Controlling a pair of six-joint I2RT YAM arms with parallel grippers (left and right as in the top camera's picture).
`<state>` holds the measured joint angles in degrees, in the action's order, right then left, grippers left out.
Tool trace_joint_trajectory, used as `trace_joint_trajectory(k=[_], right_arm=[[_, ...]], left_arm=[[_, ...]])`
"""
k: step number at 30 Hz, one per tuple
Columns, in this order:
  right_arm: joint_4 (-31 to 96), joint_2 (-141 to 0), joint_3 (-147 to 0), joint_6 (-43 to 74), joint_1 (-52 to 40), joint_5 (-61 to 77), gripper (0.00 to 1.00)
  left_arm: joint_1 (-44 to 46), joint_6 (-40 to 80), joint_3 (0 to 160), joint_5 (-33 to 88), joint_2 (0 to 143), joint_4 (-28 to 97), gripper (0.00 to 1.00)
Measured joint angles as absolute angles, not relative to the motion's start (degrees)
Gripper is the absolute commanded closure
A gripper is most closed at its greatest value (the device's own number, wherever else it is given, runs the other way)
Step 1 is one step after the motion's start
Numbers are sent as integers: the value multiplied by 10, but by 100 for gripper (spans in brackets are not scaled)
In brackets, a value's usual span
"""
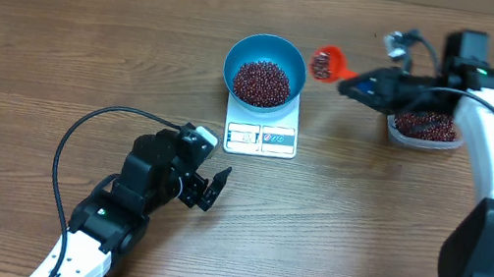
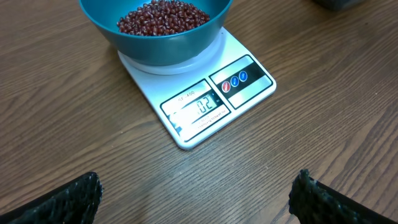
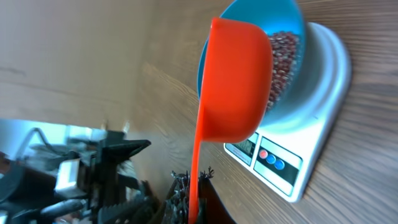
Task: Scoop item into bowl and weigh 150g on scale
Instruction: 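Tip the scoop over the blue bowl to pour beans in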
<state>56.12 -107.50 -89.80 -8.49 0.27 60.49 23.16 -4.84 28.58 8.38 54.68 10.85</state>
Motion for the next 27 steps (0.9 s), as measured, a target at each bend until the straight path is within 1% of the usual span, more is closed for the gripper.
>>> trace_joint_trajectory(k=[4, 10, 16, 27], right_arm=[[530, -1075, -920, -41, -63, 542, 96], [506, -1075, -921, 4, -131, 436, 96], [508, -1075, -928, 23, -177, 319, 96], [526, -1076, -990, 22, -272, 76, 96]], left_arm=[[232, -48, 286, 84, 547, 109, 0], [232, -48, 286, 84, 547, 109, 0], [232, -48, 286, 84, 547, 109, 1], [232, -48, 286, 84, 547, 109, 1]])
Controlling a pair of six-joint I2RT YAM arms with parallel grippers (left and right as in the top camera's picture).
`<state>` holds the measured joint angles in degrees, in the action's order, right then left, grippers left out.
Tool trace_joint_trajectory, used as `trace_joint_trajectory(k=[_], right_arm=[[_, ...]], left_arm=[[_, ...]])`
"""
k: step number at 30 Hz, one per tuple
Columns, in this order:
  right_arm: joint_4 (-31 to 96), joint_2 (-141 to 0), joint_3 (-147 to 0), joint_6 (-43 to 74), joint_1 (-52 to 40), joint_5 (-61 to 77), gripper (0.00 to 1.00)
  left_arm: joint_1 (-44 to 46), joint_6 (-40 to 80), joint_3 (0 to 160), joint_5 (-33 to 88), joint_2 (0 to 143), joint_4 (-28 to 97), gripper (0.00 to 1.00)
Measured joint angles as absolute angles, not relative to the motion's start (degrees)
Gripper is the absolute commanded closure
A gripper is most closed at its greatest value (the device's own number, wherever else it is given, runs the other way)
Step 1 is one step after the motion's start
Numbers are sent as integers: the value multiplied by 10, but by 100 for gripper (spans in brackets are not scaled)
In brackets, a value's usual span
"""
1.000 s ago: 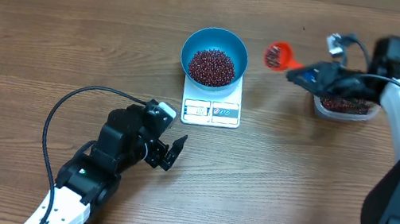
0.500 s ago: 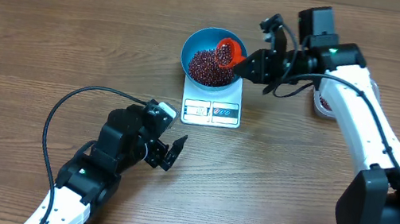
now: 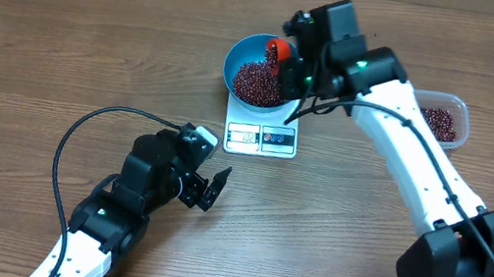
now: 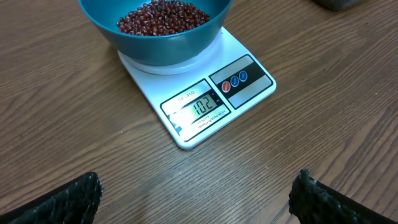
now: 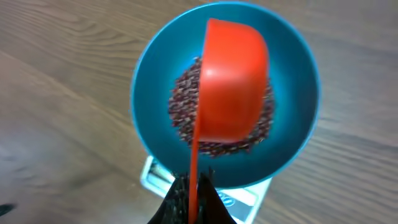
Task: Scoop item into bowl and weigh 150g on scale
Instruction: 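Tip the scoop over the blue bowl to pour beans in, then return the empty scoop with right gripper to the bean container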
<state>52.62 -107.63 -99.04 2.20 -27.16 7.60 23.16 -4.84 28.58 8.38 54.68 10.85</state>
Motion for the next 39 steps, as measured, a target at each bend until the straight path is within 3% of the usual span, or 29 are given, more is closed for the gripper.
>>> trace_joint_trajectory(k=[11, 18, 31, 39], right_arm=[[531, -1076, -991, -15, -386, -223, 96], [531, -1076, -991, -36, -411, -301, 96], [554, -1073, -992, -42, -373, -211, 96], [623, -999, -993, -17, -217, -84, 96]], left_arm=[[232, -48, 286, 84, 547, 109, 0], [232, -48, 286, 84, 547, 109, 0], [232, -48, 286, 84, 547, 109, 1], [232, -48, 286, 84, 547, 109, 0]])
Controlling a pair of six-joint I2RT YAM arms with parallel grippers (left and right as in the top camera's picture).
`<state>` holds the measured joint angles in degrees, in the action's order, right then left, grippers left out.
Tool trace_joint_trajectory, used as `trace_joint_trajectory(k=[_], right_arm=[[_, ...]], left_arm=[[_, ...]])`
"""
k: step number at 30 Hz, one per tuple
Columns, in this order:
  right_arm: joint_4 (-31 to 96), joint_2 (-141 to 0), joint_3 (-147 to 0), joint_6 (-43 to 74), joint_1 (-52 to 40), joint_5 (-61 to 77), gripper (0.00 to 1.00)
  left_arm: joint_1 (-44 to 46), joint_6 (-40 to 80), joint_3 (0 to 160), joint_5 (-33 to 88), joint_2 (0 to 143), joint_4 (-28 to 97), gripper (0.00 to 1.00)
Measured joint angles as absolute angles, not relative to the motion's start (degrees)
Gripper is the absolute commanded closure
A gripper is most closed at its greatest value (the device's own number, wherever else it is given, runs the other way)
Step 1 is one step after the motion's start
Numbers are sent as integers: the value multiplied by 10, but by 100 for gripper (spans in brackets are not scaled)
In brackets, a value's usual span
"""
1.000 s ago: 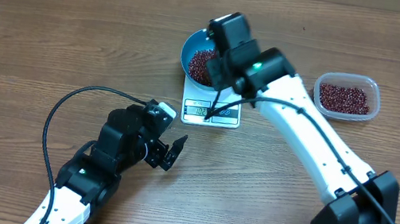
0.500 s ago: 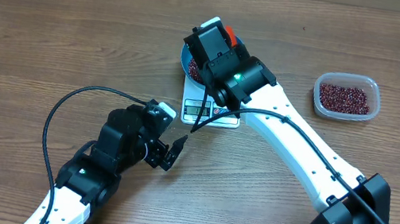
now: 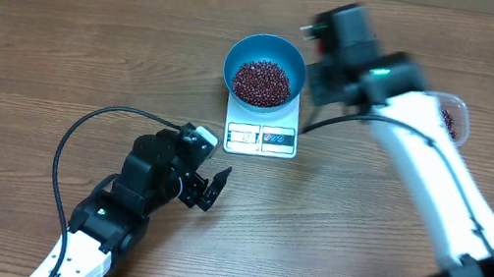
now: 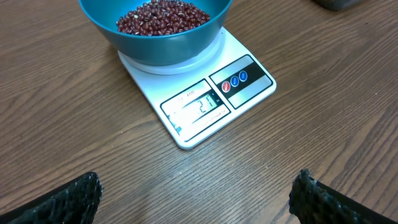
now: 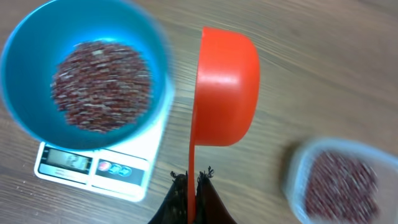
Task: Scoop item into bowl and weigh 150g on scale
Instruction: 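Return the empty scoop with right gripper to the bean container, then dig the scoop into the beans with right gripper to refill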
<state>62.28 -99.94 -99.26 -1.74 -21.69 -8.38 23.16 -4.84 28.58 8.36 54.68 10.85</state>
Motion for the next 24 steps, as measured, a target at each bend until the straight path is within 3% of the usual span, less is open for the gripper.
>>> trace_joint_trajectory(k=[12, 24], right_arm=[[700, -951, -977, -10, 23, -15, 96], [577, -951, -812, -16, 79, -6, 96]], left_arm=[[232, -48, 286, 84, 547, 109, 1], [232, -48, 286, 84, 547, 109, 1]])
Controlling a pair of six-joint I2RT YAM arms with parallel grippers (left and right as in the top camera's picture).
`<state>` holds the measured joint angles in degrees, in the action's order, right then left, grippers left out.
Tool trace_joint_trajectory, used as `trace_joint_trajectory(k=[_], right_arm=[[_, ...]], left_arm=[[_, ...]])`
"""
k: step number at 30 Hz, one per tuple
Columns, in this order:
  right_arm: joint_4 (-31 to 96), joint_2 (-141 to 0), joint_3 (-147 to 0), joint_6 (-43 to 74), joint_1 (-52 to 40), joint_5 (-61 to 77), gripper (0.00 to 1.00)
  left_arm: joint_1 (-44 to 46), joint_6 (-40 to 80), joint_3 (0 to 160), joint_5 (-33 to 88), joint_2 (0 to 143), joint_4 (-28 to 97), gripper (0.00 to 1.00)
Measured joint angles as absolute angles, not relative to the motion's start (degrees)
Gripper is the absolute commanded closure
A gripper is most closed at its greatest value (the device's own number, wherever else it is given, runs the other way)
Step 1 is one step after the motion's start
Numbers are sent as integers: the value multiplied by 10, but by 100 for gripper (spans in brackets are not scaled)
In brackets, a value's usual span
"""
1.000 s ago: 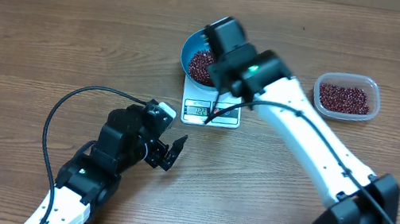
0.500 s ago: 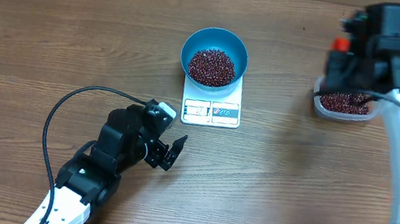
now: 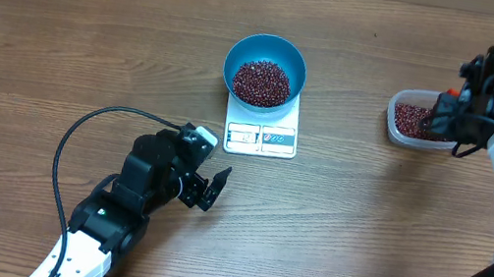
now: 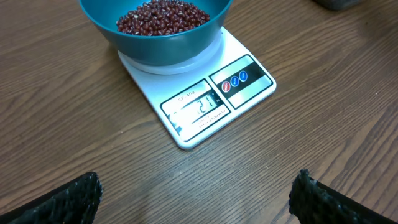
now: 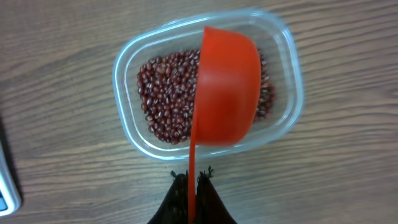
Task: Scoop item into bowl and weigh 150g on scale
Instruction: 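Dig the scoop into the beans with right gripper to refill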
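Observation:
A blue bowl (image 3: pixel 265 70) of red beans sits on the white scale (image 3: pixel 263 126); its display (image 4: pixel 200 106) shows digits that look like 121. My right gripper (image 5: pixel 191 178) is shut on the thin handle of an orange scoop (image 5: pixel 227 87), held over a clear tub (image 5: pixel 205 92) of red beans at the right (image 3: pixel 416 121). In the overhead view the scoop is mostly hidden by the right wrist. My left gripper (image 3: pixel 206 188) rests open on the table in front of the scale, with only its black fingertips (image 4: pixel 73 196) showing in its wrist view.
A black cable (image 3: pixel 78 137) loops left of the left arm. The bare wooden table (image 3: pixel 362 226) stretches between scale and tub. The tub stands near the table's right side, under the right arm.
My right gripper has moved with the scoop from beside the bowl to over the bean tub at the right. The left arm and scale display are unchanged.
First the scoop, holding beans, was between tub and bowl. Then it was tipped over the bowl with the display at 102. After that it was clear of the bowl with more beans in it and a higher reading, and now it is over the tub.

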<state>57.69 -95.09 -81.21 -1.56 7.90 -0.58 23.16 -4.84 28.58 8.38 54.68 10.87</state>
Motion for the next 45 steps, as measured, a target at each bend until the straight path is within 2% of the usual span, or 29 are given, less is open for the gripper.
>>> trace_joint_trajectory(k=[7, 18, 33, 45], right_arm=[[507, -952, -744, -34, 79, 15, 96], [465, -1014, -728, -57, 79, 33, 96], [467, -1021, -728, -61, 96, 163, 96], [488, -1028, -727, -60, 169, 276, 96]], left_arm=[[232, -48, 286, 84, 547, 109, 1], [232, -48, 286, 84, 547, 109, 0], [232, -48, 286, 84, 547, 109, 0], [232, -48, 286, 84, 547, 109, 0]])
